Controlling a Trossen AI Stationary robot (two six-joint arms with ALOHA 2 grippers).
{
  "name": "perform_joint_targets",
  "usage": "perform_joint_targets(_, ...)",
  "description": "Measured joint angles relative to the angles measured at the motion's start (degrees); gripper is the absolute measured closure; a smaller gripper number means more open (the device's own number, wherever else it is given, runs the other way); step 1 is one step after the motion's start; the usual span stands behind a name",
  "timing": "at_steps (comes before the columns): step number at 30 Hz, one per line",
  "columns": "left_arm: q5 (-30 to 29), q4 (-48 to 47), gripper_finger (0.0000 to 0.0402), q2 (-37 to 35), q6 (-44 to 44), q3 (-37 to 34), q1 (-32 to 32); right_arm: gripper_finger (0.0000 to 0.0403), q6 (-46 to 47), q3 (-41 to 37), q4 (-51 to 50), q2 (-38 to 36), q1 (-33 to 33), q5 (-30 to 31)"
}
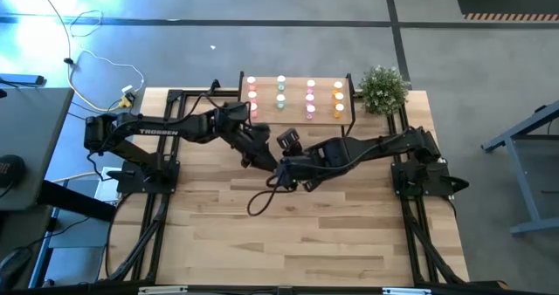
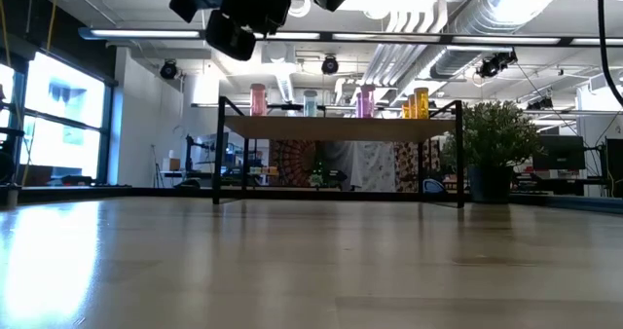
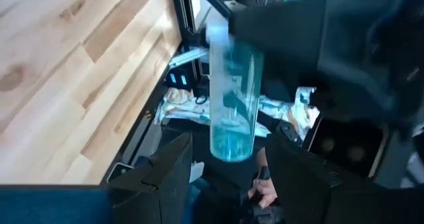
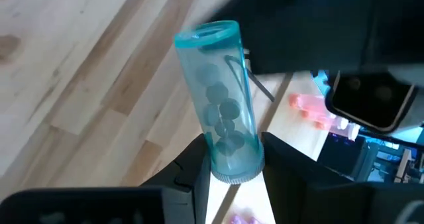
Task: Pick and place medicine bottles onto shelf by color
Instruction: Put the blue pill bottle on the shelf aligned with the other blue pill bottles
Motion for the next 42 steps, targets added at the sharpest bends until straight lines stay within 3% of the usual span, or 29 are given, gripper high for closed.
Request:
perform_joint_targets(20,0.68,1.15,0.0220,-0.02,-0.48,0.00,0.22,0.0304,-3.68,-0.02,4.90,0.00,-0.67,0.04)
perform_joint_targets(33,0.72,1.31,0.0305,-0.02,0.06,0.00,0.27,0.0304,-4.94,-0.04,4.94,0.00,-0.95,0.00)
perform_joint_targets(42,0.72,1.38,0.0302,-0.02,0.44,0.00,0.27,0.0301,-5.10,-0.04,4.94,0.00,-0.95,0.02)
